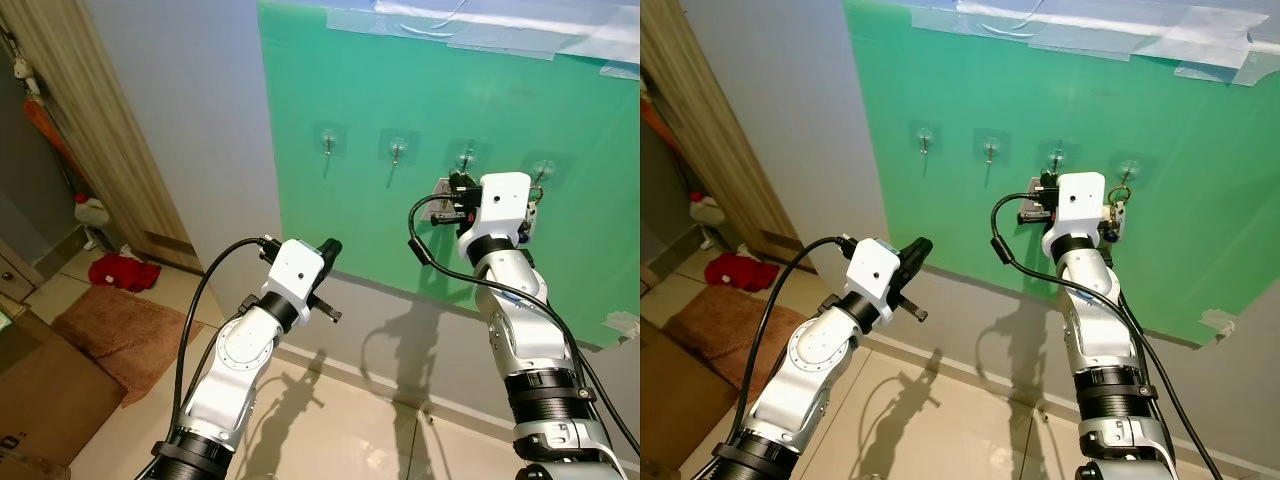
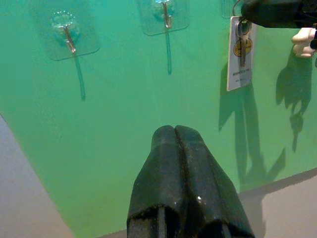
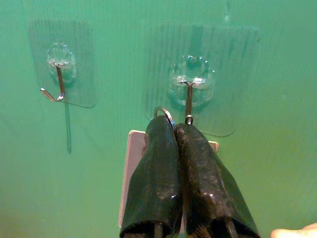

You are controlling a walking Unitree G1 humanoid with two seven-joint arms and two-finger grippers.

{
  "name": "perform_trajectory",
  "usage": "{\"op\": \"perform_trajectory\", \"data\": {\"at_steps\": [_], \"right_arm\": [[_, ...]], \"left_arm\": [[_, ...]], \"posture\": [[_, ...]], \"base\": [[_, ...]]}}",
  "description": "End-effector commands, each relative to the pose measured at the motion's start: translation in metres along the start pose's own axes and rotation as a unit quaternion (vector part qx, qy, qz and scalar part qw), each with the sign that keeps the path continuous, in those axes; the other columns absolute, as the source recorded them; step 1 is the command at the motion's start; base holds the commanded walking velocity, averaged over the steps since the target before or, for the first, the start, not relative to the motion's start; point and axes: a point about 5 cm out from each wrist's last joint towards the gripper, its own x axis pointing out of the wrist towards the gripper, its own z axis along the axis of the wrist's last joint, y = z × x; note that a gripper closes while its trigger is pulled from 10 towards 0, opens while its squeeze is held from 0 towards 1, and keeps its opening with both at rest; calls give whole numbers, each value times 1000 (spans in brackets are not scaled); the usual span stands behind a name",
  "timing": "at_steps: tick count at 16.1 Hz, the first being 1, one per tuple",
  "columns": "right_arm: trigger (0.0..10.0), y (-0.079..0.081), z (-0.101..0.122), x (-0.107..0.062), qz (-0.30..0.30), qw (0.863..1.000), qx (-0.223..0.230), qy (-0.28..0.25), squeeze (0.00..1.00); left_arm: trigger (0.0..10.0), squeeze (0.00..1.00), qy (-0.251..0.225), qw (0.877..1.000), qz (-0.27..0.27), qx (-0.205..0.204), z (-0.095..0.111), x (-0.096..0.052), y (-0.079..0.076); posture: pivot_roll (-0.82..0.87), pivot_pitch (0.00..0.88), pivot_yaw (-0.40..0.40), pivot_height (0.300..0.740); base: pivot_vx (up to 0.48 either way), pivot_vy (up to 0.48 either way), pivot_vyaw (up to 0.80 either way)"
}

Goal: Hang keys on a hook

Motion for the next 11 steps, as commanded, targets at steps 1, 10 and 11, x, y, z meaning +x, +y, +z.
{"op": "perform_trajectory", "data": {"at_steps": [1, 10, 11], "right_arm": [[0, 4, 6, -1, 14, 1000, -17, -14, 0], [0, 17, 15, -5, 50, 998, -31, -38, 0], [0, 16, 18, -5, 48, 998, -23, -42, 0]], "left_arm": [[10000, 0, -1, 1000, -2, 5, 1, 2, 1], [10000, 0, 0, 1000, -1, 5, 0, 2, 1], [10000, 0, 0, 1000, -1, 5, 0, 2, 1]], "posture": [[-80, 0, 52, 740], [-81, 0, 51, 740], [-82, 0, 53, 740]], "base": [[0, 0, 0], [0, 0, 0], [0, 0, 0]]}}
